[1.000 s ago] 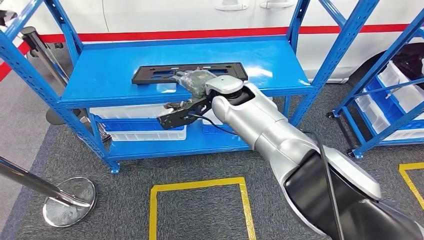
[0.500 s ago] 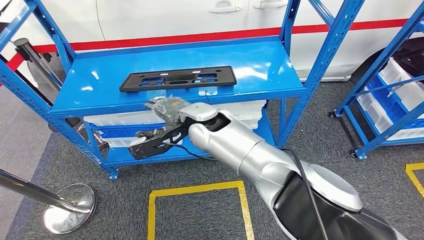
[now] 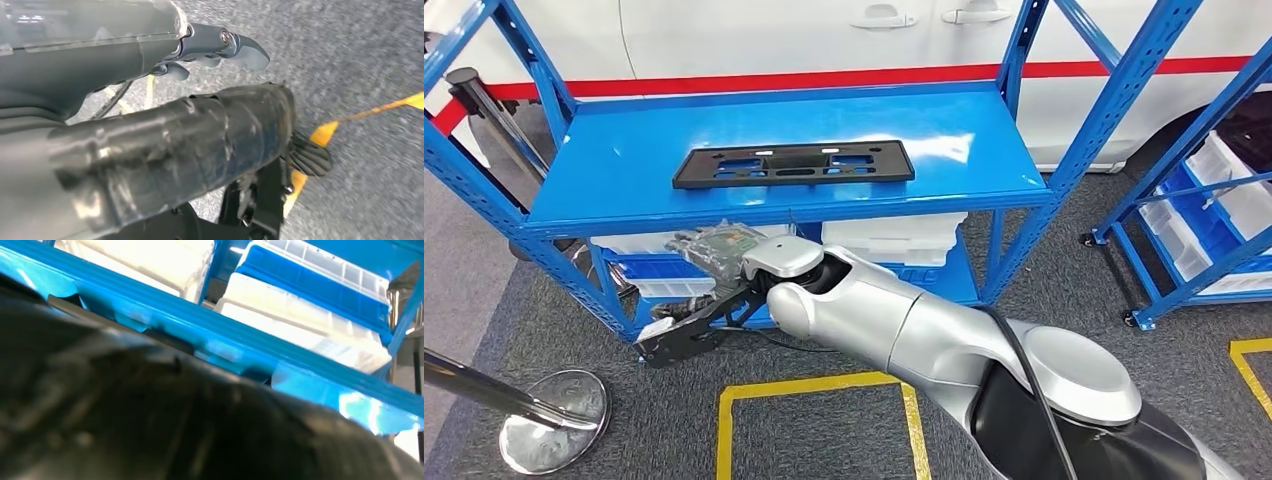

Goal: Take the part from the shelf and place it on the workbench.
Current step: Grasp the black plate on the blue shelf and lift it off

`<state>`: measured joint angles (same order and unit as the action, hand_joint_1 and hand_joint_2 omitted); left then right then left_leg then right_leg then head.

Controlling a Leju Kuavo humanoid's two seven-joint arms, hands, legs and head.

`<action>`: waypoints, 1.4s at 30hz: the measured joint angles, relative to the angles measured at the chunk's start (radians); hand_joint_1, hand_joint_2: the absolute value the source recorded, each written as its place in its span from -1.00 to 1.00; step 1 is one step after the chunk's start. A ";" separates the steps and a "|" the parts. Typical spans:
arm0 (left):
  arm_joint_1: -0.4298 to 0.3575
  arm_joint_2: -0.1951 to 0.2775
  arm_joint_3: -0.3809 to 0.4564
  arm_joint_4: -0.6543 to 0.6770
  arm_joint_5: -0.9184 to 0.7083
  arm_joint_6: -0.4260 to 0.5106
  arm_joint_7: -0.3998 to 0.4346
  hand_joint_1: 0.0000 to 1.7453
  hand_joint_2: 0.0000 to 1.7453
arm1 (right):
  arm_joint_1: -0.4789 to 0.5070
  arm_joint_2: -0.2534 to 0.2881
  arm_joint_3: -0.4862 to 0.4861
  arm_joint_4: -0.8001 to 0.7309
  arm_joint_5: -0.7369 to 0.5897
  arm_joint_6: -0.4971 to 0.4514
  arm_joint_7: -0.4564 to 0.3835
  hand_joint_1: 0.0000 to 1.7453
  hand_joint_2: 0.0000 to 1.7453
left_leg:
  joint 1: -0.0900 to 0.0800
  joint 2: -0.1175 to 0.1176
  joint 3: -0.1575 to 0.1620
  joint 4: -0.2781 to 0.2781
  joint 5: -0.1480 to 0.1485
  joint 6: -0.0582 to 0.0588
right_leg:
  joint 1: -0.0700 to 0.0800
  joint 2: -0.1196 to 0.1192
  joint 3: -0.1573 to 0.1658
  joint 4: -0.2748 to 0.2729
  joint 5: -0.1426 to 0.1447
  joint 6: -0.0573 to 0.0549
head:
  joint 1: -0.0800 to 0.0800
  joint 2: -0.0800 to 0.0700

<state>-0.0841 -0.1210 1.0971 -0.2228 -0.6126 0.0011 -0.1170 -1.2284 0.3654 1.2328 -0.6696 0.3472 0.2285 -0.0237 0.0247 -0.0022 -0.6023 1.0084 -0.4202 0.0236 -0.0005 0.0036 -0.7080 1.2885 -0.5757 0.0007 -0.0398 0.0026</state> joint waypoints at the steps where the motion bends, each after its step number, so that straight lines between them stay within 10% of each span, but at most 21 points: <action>1: 0.000 0.000 0.000 0.000 -0.002 0.000 0.000 -1.00 -1.00 | 0.001 -0.001 0.007 -0.001 -0.003 0.000 0.000 -1.00 -1.00 | 0.000 -0.001 0.003 0.001 -0.004 0.000 | -0.003 0.000 -0.022 0.024 0.007 0.002 | 0.000 0.000; 6: 0.001 -0.001 0.000 0.001 -0.010 -0.001 0.002 -1.00 -1.00 | -0.001 -0.003 0.039 -0.014 -0.025 -0.003 0.001 -1.00 -1.00 | -0.003 -0.003 0.022 0.013 -0.031 -0.015 | -0.006 -0.002 0.061 -0.212 0.155 -0.008 | 0.000 0.000; 11: -0.003 -0.001 0.000 0.001 -0.014 -0.002 0.002 -1.00 -1.00 | -0.002 -0.002 0.059 -0.020 -0.036 -0.006 0.003 -1.00 -1.00 | 0.001 0.000 0.024 0.026 -0.049 -0.043 | -0.003 0.002 0.092 -0.255 0.148 -0.032 | -0.001 0.000; 16: -0.001 0.000 0.000 0.002 -0.016 -0.002 0.002 -1.00 -1.00 | 0.003 -0.001 0.068 -0.020 -0.036 -0.008 0.003 -1.00 -1.00 | 0.004 0.001 -0.122 0.278 -0.132 -0.056 | -0.004 -0.002 0.114 -0.264 0.135 -0.049 | -0.002 0.000; 21: 0.003 0.002 0.000 0.002 -0.021 -0.002 0.003 -1.00 -1.00 | 0.008 -0.001 0.071 -0.013 -0.033 -0.010 -0.001 -1.00 -1.00 | 0.000 0.002 -0.038 0.051 0.013 -0.046 | 0.001 0.003 0.141 -0.258 0.109 -0.037 | -0.001 0.000; 26: 0.000 0.001 0.000 0.002 -0.029 -0.002 0.011 -1.00 -1.00 | 0.008 -0.001 0.079 -0.006 -0.025 -0.011 -0.008 -1.00 -1.00 | -0.001 -0.001 -0.011 0.006 0.007 -0.019 | 0.004 0.001 0.144 -0.248 0.090 -0.012 | 0.000 0.000; 30: 0.002 0.000 0.000 0.002 -0.033 -0.001 0.017 -1.00 -1.00 | 0.013 -0.004 0.082 -0.002 -0.022 -0.010 -0.008 -1.00 -1.00 | 0.000 0.001 0.001 0.001 -0.002 0.002 | -0.001 0.000 0.022 -0.027 0.001 0.000 | 0.000 0.000; 32: 0.002 0.001 0.000 0.002 -0.035 -0.001 0.017 -1.00 -1.00 | 0.020 -0.006 0.085 0.000 -0.020 -0.009 -0.008 -1.00 -1.00 | -0.001 -0.001 0.006 0.003 -0.009 0.003 | -0.004 0.000 -0.027 0.032 0.008 0.000 | 0.000 0.000; 36: 0.002 -0.004 0.000 0.003 -0.037 -0.001 0.016 -1.00 -1.00 | 0.024 -0.008 0.087 0.004 -0.018 -0.009 -0.008 -1.00 -1.00 | -0.006 -0.004 0.029 0.006 -0.029 -0.005 | 0.003 -0.001 0.052 -0.192 0.149 -0.022 | 0.000 0.000; 42: -0.001 -0.008 0.000 0.005 -0.039 -0.001 0.016 -1.00 -1.00 | 0.024 -0.007 0.088 0.008 -0.018 -0.009 -0.008 -1.00 -1.00 | -0.004 -0.001 0.029 0.028 -0.059 -0.036 | -0.001 -0.001 0.107 -0.280 0.156 -0.042 | 0.000 0.000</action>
<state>-0.0850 -0.1289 1.0971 -0.2181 -0.6514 0.0005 -0.1015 -1.2048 0.3588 1.3203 -0.6619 0.3292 0.2191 -0.0322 0.0205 -0.0030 -0.5732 1.0369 -0.4791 -0.0124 -0.0015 0.0029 -0.6012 1.0086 -0.4200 -0.0408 -0.0399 0.0026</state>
